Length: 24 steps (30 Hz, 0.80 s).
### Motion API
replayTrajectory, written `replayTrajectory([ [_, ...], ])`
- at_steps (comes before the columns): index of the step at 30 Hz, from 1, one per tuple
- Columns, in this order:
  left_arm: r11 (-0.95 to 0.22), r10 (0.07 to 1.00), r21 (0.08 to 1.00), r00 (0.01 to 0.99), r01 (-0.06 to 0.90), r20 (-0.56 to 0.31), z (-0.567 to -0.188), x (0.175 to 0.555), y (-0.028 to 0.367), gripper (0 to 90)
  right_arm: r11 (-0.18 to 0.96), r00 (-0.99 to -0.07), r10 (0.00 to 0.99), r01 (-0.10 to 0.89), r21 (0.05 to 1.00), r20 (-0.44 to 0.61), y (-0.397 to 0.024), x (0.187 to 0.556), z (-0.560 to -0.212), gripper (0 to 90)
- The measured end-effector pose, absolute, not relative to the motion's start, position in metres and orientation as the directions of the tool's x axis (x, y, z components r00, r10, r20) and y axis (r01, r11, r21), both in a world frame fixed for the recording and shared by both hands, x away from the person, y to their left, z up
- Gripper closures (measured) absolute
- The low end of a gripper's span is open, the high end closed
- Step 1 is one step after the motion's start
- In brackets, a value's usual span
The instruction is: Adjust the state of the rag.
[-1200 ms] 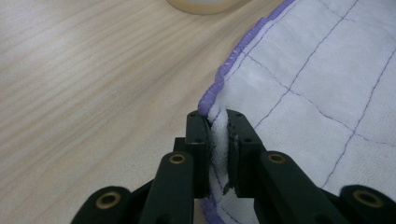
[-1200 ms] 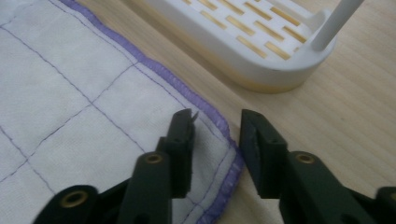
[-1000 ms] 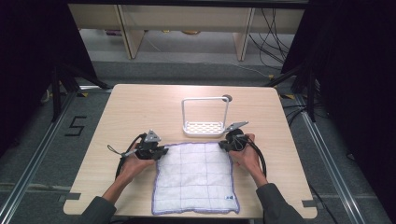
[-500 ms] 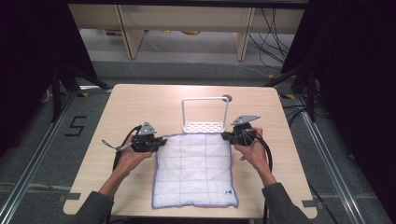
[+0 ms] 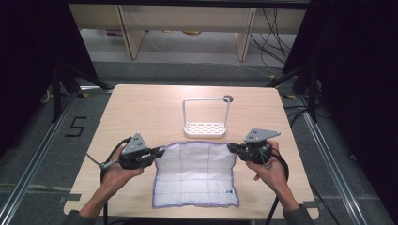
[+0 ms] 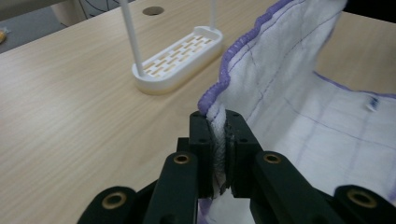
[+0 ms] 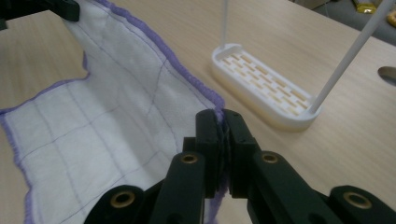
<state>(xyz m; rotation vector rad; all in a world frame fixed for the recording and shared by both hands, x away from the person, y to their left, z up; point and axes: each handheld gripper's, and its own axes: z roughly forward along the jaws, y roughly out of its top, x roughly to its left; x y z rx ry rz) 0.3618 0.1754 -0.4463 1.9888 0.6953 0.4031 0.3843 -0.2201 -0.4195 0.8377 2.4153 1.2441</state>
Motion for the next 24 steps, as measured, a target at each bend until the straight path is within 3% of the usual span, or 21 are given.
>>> replayTrajectory([
  [12, -0.445, 0.567, 0.843, 0.824, 0.302, 0.005, -0.48, 0.315, 0.187, 81.5, 0.498, -0.836, 0.548, 0.358, 0.79, 0.033, -0.217, 0.333, -0.447, 85.4],
  [24, -0.5, 0.526, 0.814, 0.85, 0.297, 0.014, -0.5, 0.294, 0.179, 79.7, 0.545, -0.858, 0.513, 0.363, 0.756, 0.042, -0.22, 0.316, -0.464, 83.3],
])
